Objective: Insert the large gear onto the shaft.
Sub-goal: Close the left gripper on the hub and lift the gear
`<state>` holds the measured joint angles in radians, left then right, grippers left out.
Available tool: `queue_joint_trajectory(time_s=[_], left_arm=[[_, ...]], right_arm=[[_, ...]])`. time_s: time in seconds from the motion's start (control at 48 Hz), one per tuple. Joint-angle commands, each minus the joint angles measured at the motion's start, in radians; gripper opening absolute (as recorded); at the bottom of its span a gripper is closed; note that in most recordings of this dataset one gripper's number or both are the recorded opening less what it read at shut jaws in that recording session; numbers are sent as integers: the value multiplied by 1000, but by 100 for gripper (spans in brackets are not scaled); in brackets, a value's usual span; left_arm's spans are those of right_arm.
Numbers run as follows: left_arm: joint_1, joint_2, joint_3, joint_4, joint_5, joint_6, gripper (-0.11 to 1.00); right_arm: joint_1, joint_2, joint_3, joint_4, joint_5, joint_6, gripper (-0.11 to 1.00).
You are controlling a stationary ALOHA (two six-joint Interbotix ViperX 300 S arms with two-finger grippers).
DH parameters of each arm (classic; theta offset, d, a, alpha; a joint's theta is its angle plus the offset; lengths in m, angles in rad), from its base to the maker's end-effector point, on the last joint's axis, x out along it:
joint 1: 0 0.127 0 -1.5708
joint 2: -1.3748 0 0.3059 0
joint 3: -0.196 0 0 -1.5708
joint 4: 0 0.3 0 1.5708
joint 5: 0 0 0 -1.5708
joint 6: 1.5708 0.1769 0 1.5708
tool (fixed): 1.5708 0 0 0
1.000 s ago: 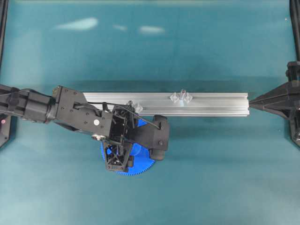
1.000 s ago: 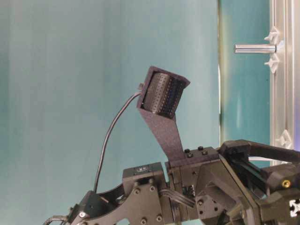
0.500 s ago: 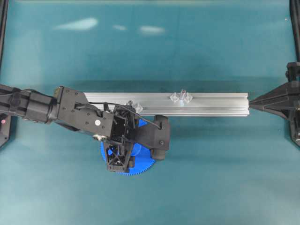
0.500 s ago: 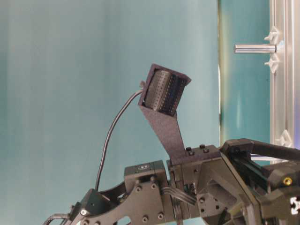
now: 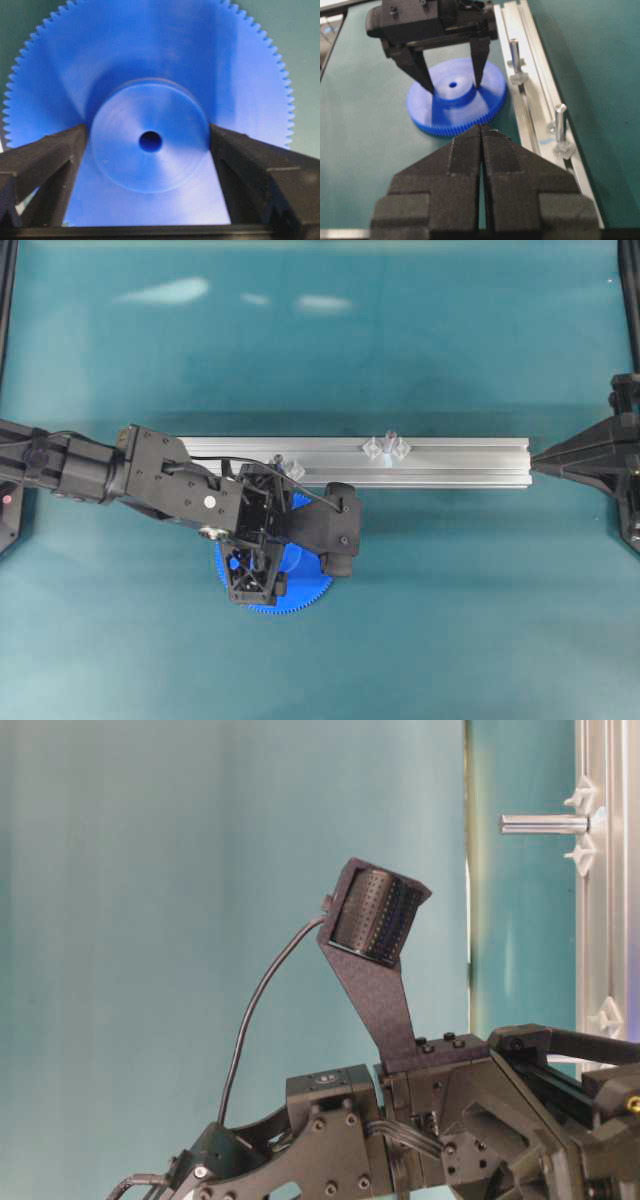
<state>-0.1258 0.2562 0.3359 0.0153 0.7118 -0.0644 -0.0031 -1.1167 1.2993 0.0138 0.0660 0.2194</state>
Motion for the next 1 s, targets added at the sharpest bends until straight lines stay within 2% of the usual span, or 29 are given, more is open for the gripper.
queue_joint_trajectory(time_s=[0.0, 0.5, 0.979], left_arm=[[2, -14, -6, 2, -5, 2, 94], [2, 5, -6, 2, -17, 0, 94], [2, 11, -8, 2, -17, -40, 93]], right_arm=[[-3, 6, -9, 2, -6, 11, 1], [-2, 6, -9, 0, -5, 12, 1], [-2, 6, -9, 0, -5, 12, 1]])
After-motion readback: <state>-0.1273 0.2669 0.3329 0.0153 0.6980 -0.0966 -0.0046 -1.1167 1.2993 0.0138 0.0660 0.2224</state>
